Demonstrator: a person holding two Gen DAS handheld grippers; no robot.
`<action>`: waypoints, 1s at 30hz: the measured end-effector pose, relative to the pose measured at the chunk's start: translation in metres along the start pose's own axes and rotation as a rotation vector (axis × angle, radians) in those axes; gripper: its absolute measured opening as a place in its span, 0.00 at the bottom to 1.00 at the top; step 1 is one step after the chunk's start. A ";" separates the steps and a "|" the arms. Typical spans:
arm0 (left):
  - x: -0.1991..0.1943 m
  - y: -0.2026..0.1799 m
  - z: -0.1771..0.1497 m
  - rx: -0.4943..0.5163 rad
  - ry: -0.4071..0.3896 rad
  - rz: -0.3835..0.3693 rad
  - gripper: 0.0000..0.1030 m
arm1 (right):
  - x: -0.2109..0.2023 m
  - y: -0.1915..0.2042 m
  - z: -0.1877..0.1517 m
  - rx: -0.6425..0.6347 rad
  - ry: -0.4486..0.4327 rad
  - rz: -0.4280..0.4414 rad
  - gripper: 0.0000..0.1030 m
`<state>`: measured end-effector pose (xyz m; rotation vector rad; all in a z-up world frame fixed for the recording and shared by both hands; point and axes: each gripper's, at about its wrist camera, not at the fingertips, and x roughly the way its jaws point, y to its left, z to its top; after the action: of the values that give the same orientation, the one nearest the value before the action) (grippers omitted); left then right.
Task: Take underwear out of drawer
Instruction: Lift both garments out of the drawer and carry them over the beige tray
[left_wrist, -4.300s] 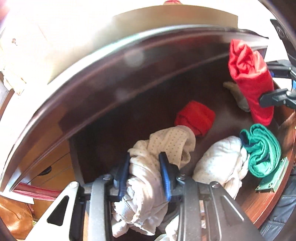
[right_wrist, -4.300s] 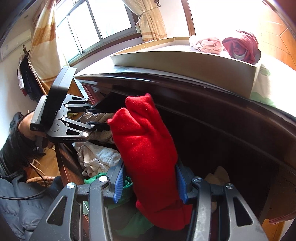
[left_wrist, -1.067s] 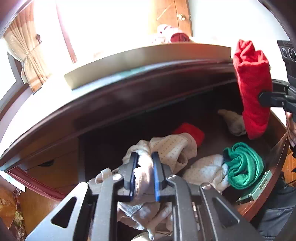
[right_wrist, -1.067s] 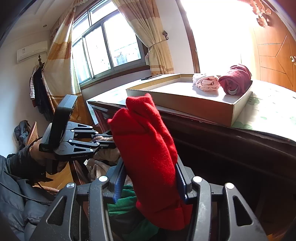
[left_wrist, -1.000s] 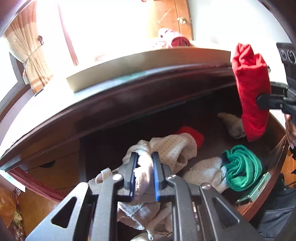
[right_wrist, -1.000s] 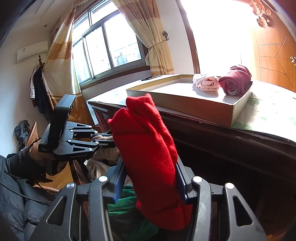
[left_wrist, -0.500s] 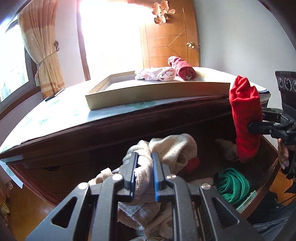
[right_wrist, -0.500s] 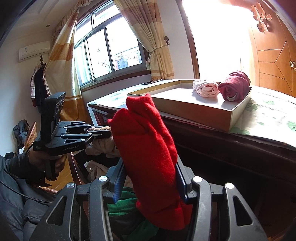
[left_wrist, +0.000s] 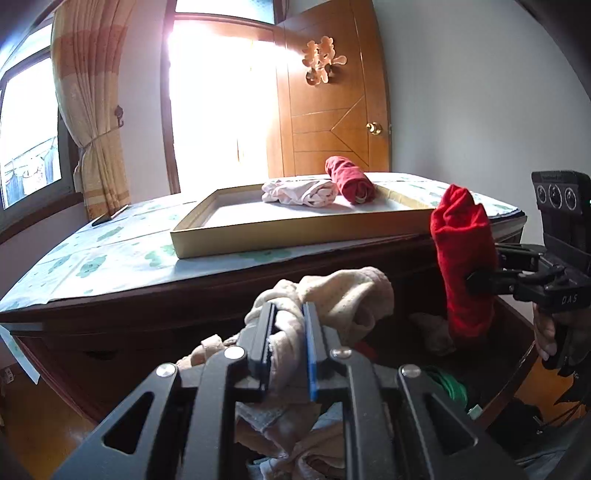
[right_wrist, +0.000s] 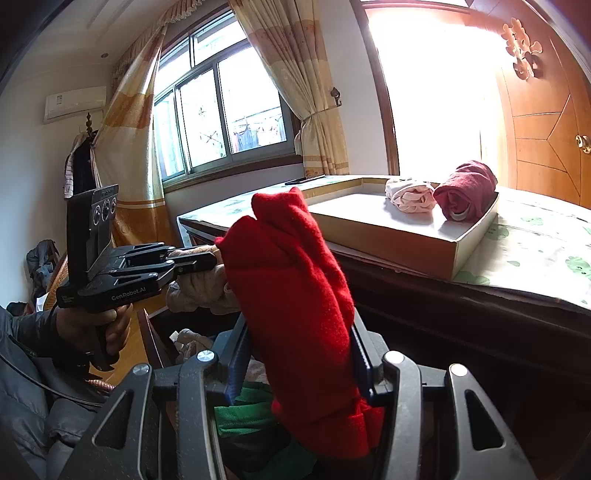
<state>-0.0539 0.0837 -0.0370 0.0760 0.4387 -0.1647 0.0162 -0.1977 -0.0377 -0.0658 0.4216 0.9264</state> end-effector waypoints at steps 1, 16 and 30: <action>0.000 0.000 0.001 -0.003 -0.003 -0.001 0.12 | 0.000 0.000 0.000 -0.001 -0.003 0.001 0.49; -0.011 -0.003 0.007 -0.014 -0.081 0.001 0.12 | -0.006 -0.005 0.003 0.007 -0.047 0.011 0.49; -0.021 0.003 0.014 -0.040 -0.120 0.014 0.12 | 0.001 -0.004 0.007 0.030 -0.025 0.014 0.49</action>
<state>-0.0661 0.0887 -0.0157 0.0294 0.3213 -0.1462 0.0222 -0.1973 -0.0323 -0.0240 0.4133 0.9330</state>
